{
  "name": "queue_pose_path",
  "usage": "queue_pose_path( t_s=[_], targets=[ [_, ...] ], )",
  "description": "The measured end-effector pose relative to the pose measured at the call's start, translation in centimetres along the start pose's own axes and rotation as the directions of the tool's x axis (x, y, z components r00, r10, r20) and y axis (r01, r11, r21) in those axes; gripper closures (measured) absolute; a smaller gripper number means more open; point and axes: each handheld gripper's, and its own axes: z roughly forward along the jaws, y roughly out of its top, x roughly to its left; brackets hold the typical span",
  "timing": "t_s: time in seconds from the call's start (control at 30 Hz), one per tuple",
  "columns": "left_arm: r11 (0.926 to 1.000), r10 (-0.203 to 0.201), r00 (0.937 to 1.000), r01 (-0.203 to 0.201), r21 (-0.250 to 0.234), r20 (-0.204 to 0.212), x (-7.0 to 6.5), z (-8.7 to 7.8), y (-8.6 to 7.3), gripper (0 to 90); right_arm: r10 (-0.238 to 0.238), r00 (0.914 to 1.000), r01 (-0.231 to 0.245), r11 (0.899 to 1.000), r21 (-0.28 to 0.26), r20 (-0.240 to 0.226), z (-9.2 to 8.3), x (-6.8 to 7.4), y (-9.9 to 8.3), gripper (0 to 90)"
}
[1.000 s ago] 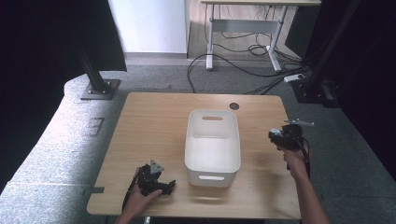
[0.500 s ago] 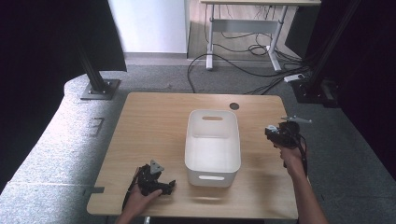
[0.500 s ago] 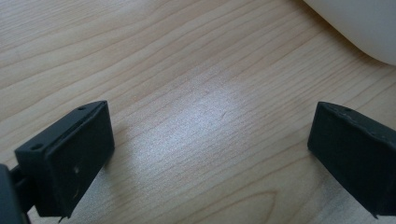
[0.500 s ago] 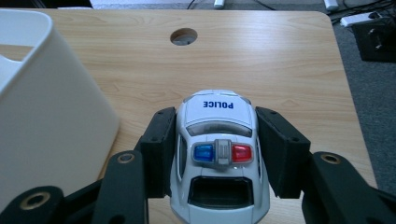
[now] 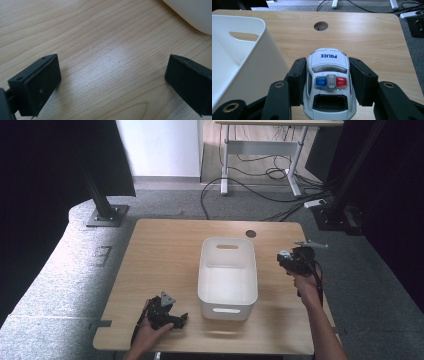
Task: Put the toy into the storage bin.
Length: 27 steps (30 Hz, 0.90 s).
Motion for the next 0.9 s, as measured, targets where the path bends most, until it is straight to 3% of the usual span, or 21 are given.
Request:
queue_pose_path(
  t_s=[0.9],
  targets=[
    [1.0000, 0.000, 1.0000, 0.000, 0.000, 0.000, 0.0, 0.0, 0.0, 0.4, -0.032, 0.9982, 0.030, 0.999, -0.036, -0.050, -0.7, 3.1, 1.9, 50.1]
  ],
)
